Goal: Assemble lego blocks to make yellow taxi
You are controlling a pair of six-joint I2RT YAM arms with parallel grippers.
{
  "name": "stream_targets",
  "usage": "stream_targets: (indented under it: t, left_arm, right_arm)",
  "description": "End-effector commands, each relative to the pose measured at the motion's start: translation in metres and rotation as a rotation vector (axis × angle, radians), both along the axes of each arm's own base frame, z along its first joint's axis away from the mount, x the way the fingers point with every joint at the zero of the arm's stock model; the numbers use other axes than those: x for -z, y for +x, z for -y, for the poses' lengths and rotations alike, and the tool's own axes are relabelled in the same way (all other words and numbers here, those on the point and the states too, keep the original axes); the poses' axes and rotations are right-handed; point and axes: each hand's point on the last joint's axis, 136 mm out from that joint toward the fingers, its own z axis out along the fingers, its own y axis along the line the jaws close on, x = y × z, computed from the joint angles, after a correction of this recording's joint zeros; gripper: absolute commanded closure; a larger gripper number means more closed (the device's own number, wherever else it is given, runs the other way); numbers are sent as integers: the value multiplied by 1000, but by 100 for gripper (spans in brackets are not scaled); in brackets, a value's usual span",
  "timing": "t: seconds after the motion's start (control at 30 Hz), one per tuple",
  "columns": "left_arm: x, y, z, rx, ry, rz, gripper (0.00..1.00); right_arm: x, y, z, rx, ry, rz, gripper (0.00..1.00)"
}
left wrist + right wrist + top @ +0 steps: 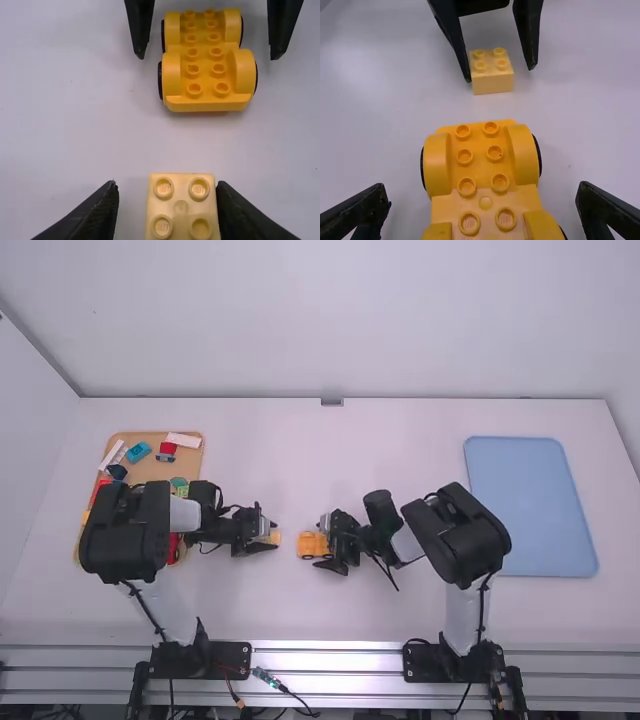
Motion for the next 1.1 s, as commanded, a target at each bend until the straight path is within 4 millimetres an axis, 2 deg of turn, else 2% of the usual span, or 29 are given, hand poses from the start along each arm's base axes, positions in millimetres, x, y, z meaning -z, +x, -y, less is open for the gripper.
stream_targets:
  t: [0.0, 0.3, 0.73, 0.9, 1.07]
  left_arm:
    - [-2, -4, 4, 3, -32, -16, 50]
    - [4, -8, 1, -3, -4, -40, 53]
    - [1, -7, 2, 0, -18, -28, 68]
    - [1, -6, 1, -4, -18, -28, 76]
    - [1, -7, 3, 0, -19, -34, 77]
  right_arm:
    - [0, 1, -1, -2, 4, -6, 1]
    - [0, 1, -1, -2, 4, -6, 1]
    - [0, 1, -1, -3, 3, -5, 1]
    - [1, 2, -1, 1, 0, -3, 1]
    - [5, 3, 1, 16, -21, -6, 3]
